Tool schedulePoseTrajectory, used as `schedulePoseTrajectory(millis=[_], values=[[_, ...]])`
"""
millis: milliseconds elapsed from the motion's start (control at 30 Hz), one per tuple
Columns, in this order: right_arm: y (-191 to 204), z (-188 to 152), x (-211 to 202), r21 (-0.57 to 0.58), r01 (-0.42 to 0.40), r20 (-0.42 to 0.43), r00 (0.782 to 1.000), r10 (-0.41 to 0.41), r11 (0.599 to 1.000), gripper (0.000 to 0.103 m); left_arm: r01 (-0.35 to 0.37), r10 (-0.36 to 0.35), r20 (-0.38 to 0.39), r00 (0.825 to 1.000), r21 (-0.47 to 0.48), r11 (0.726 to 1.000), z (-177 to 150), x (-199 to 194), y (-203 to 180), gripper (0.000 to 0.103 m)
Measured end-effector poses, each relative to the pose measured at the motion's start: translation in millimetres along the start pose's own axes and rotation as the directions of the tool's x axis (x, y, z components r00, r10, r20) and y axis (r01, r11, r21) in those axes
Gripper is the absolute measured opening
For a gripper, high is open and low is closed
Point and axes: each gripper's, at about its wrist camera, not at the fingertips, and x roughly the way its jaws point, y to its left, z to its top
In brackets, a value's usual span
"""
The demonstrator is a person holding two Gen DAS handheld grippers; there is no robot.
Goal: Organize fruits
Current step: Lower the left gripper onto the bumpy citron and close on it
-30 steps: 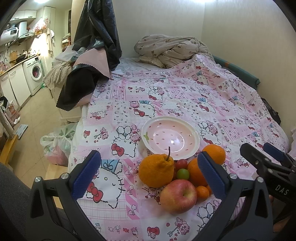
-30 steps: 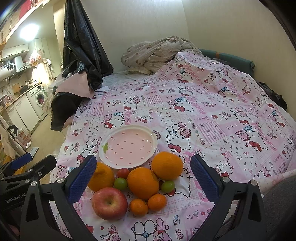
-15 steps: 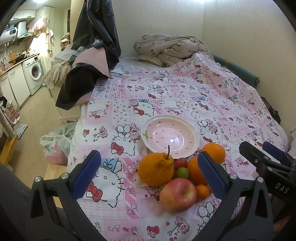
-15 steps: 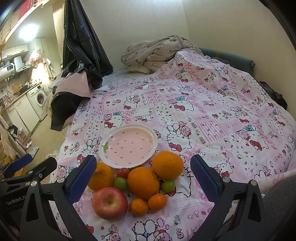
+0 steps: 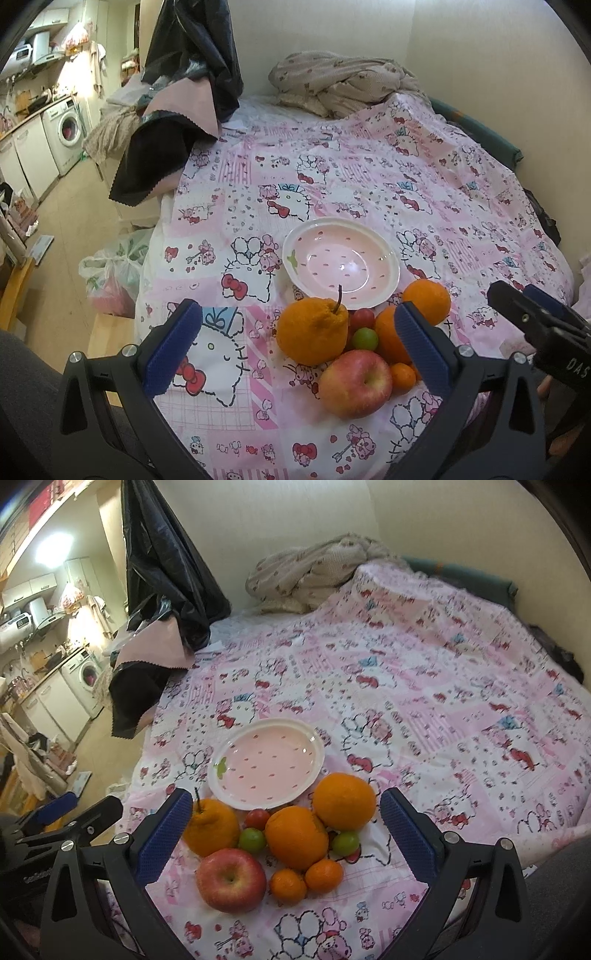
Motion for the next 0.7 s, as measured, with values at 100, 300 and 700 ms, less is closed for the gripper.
schedulePoseTrajectory(millis=[100,300,700], values=[[-5,14,3,0.026,-0.043,-0.044,0.998,0.044,0.999,0.103,0.001,-0.001,-0.029,1.0,0.003,1.0,7,3,0,0.103],[-12,42,17,0.027,-0.09,-0.128,0.987,0.093,0.996,0.103,0.012,-0.011,-0.126,0.992,0.002,1.0,25,20,1,0.103],[-53,46,70,0.165,-0.061,-0.324,0.939,0.112,0.984,0.103,0.019,-0.036,-0.361,0.932,-0.051,0.999,38,76,13,0.102]])
